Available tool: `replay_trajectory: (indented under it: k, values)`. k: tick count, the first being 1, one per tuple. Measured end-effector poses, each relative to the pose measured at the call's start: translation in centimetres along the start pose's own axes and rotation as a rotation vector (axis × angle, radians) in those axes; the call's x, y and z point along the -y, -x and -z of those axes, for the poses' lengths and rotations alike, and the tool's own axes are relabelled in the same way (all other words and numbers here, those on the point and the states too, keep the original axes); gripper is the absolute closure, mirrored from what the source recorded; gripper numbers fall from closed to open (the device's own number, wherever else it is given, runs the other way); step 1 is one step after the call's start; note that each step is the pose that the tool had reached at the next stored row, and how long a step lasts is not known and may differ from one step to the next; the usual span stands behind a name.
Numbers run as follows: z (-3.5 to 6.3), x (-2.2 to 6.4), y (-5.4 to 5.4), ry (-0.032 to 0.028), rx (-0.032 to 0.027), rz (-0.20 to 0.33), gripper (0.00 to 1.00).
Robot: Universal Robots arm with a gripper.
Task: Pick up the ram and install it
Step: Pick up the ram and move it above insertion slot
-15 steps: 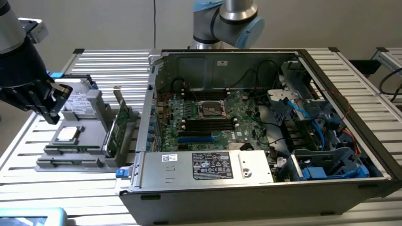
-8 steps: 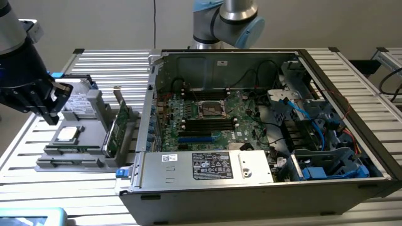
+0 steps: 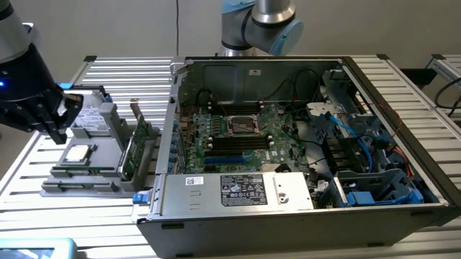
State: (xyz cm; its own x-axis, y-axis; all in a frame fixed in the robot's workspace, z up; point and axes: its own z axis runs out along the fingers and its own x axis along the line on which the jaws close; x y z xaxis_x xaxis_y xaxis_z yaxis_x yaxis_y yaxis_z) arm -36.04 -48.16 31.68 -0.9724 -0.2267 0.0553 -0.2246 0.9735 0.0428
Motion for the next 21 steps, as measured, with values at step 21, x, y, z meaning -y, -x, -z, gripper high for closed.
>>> replay_trajectory:
  k: [21]
  values:
    - [-0.01, 0.00, 0.00, -0.0143, -0.0149, 0.381, 0.89]
